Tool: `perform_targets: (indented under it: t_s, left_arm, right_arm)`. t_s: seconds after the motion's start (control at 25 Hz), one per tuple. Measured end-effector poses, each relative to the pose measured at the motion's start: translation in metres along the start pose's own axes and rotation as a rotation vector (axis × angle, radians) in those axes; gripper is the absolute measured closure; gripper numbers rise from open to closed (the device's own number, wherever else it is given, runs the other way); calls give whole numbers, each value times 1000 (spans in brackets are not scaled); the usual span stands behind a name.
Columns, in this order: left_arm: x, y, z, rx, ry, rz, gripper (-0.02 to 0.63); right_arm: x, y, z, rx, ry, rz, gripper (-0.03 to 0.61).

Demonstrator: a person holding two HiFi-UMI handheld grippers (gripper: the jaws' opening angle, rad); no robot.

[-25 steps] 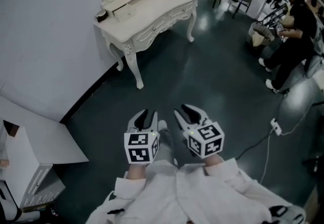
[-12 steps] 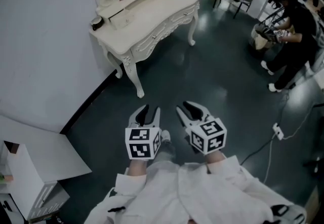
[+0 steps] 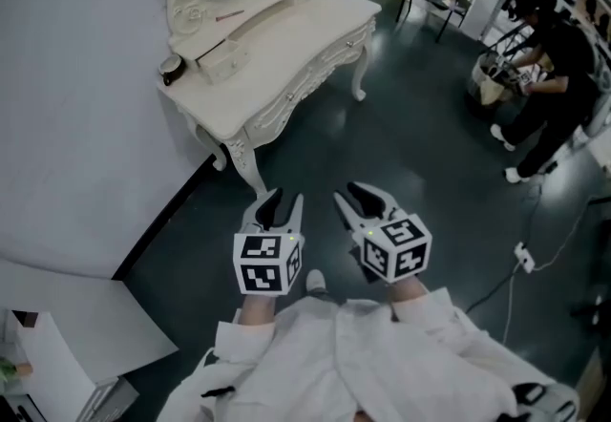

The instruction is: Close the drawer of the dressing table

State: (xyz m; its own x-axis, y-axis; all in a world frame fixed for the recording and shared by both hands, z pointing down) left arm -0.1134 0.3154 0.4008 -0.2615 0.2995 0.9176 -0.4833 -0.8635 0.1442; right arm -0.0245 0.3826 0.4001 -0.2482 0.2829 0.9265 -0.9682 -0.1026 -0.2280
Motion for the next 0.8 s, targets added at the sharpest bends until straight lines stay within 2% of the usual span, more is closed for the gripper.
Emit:
perform_targets:
  t_s: [0.28, 0.56, 0.8]
  left_arm:
    - [-18, 26, 33, 9, -1, 14, 491]
    - [-3, 35, 47, 17, 44, 29, 491]
    - [-7, 53, 62, -5, 50, 10, 491]
  right_arm:
    - [-19, -11, 38, 7, -10, -9, 480]
    - [-16, -29, 51, 39, -14, 7, 480]
    - [-23, -31, 78, 10, -2, -1, 480]
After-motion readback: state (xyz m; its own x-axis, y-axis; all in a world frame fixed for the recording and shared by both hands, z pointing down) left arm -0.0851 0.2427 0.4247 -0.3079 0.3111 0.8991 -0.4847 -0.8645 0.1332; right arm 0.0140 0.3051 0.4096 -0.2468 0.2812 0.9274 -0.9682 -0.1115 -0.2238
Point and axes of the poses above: the fingertips, and each gripper's own axes: z forward along the fingers, y to its left, x out of its underside, the point moved 1 cm from there along -z, backward along the fingers, and after that the axes turned 5 degrees about -y, right-handed, at the moved point
